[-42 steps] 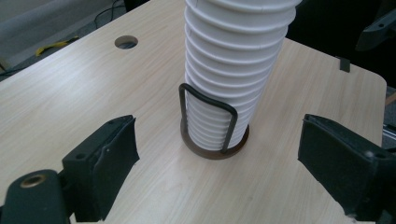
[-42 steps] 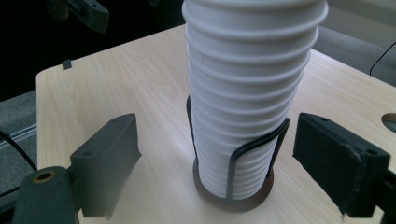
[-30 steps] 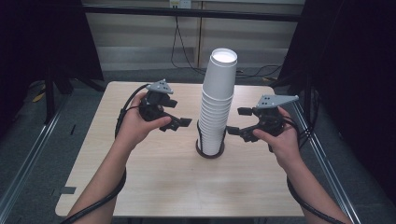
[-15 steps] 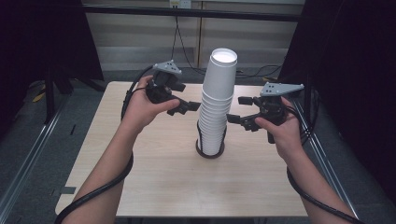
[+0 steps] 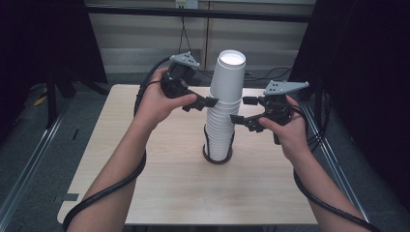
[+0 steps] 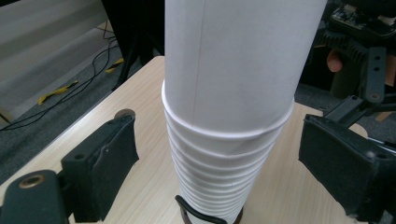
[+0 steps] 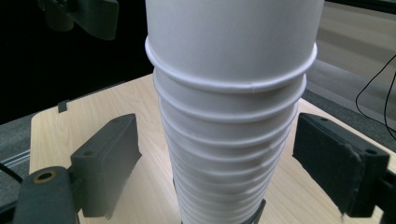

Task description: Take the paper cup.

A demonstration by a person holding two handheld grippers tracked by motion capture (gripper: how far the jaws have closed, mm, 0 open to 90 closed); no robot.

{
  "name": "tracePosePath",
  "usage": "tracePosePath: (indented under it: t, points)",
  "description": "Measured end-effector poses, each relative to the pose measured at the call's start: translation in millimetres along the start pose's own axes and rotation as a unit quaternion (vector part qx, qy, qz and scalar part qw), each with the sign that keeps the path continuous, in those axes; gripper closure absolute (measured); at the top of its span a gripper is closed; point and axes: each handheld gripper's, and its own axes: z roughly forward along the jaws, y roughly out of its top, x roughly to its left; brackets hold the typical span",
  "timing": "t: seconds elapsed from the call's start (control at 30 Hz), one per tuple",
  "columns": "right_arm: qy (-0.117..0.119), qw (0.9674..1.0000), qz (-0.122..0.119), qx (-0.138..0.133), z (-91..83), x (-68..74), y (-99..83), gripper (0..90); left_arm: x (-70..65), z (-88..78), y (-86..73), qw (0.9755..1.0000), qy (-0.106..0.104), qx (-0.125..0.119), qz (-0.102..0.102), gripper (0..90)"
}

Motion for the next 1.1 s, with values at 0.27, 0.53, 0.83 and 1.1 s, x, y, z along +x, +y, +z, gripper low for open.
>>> tracePosePath:
  t: [0.27,0.53,0.83,1.1]
  points:
    - [-0.006,1.0000,0.006,-0.004,6.3,1.2,5.4,13.3,0.2,1.3,2.6,1.0000,0.000,0.000,-0.001,10.7]
    - [-0.013,0.9998,0.010,-0.006,11.1,-1.7,8.6,13.4,0.1,5.3,8.5,1.0000,-0.003,0.000,0.003,10.7]
    - [-0.016,0.9996,0.022,-0.003,18.7,-2.1,8.4,12.8,-2.3,18.0,15.7,1.0000,-0.007,0.001,0.007,9.7]
    - [-0.018,0.9997,0.018,-0.003,19.0,-2.0,8.2,12.8,-1.1,32.2,18.8,0.9998,-0.012,-0.014,0.000,6.3]
